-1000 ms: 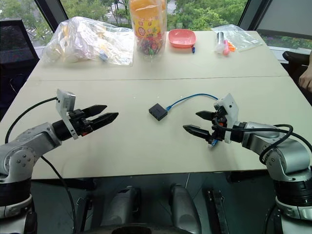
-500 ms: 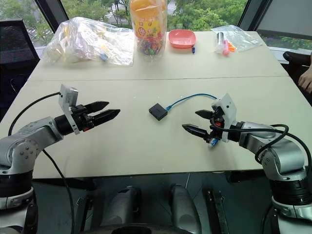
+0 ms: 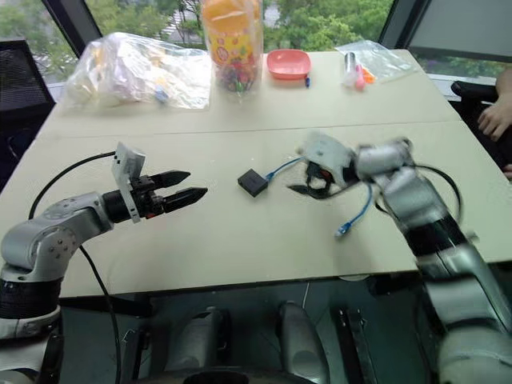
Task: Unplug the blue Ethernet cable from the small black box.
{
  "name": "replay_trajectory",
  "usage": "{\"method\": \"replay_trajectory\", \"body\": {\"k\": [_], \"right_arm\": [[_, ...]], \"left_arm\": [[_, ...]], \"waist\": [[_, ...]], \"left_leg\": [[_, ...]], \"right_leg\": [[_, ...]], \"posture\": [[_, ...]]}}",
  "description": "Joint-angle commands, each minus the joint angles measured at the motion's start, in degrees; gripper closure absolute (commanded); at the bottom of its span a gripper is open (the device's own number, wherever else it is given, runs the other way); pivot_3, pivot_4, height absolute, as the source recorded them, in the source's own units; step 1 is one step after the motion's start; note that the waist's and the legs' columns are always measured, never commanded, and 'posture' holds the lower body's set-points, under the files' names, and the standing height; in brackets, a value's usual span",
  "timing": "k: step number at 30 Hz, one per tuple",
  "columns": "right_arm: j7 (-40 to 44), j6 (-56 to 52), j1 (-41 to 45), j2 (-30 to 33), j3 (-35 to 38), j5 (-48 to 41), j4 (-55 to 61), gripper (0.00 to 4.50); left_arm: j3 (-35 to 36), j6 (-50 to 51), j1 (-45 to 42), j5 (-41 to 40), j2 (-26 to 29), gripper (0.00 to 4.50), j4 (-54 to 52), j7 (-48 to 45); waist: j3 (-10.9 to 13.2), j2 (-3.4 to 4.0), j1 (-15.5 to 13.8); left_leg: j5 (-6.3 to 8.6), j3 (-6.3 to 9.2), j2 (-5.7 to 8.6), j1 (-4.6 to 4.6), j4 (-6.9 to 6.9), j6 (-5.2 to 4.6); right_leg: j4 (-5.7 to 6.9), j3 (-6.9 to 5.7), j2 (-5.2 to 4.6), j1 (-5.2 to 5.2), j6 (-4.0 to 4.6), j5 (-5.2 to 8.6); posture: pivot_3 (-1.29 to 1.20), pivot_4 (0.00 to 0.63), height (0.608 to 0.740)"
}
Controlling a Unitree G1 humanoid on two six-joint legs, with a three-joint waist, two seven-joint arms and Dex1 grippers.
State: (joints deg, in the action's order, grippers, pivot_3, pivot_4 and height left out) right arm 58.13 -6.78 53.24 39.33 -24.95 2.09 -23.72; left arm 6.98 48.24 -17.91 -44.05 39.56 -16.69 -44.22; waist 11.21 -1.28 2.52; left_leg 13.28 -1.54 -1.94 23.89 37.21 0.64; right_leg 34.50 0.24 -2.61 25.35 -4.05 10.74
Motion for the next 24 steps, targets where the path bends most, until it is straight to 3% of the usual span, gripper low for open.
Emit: {"method": "replay_trajectory", "body": {"k": [1, 7, 16, 20, 24], "right_arm": [[1.98, 11.62, 8.89, -5.26, -4.76, 8.18, -19.87, 0.0], [3.43, 21.9, 20.22, -14.14, -6.76, 14.91, -43.84, 0.0], [3.65, 26.38, 26.18, -24.34, -9.63, 25.02, -53.75, 0.0], [3.25, 29.54, 25.05, -25.8, -11.8, 29.47, -54.54, 1.29], [2.09, 29.78, 23.12, -25.44, -13.57, 33.22, -55.26, 3.34]], "left_arm": [[2.42, 0.66, 1.06, -2.27, 3.72, 0.07, -4.01, -3.88], [8.35, 1.58, 6.8, -4.28, 5.04, 0.07, -8.35, -0.69], [9.41, 1.37, 13.25, -4.71, 0.17, 0.07, -14.72, 7.58], [10.12, 1.5, 15.41, -5.25, -0.5, 0.0, -16.22, 9.76], [10.64, 1.18, 15.47, -5.0, -0.14, 0.0, -16.0, 11.11]], "waist": [[0.0, 0.01, -0.03], [0.01, 0.03, -0.05], [-0.02, -0.01, 0.1], [-0.07, -0.06, 0.22], [-0.14, -0.12, 0.62]], "left_leg": [[0.0, 0.0, 0.0, 0.03, -0.1, 0.0], [0.0, 0.0, 0.03, 0.27, -0.14, 0.02], [-0.08, -0.04, 0.03, -0.17, -0.11, 0.18], [-0.07, -0.09, 0.0, -0.6, -0.15, 0.18], [-0.07, -0.05, -0.04, -0.97, -0.15, 0.19]], "right_leg": [[-0.04, 0.0, 0.0, 0.03, -0.01, 0.01], [-0.09, 0.02, -0.12, 0.12, -0.31, -0.01], [0.27, 0.05, -0.15, -0.02, -0.1, 0.07], [0.66, 0.16, -0.07, -0.18, 0.09, 0.22], [0.76, 0.18, 0.01, -0.45, 0.18, 0.23]], "posture": [[0.0, 0.15, 0.74], [0.0, 0.15, 0.74], [0.0, 0.15, 0.74], [0.0, 0.15, 0.74], [0.0, 0.15, 0.74]]}}
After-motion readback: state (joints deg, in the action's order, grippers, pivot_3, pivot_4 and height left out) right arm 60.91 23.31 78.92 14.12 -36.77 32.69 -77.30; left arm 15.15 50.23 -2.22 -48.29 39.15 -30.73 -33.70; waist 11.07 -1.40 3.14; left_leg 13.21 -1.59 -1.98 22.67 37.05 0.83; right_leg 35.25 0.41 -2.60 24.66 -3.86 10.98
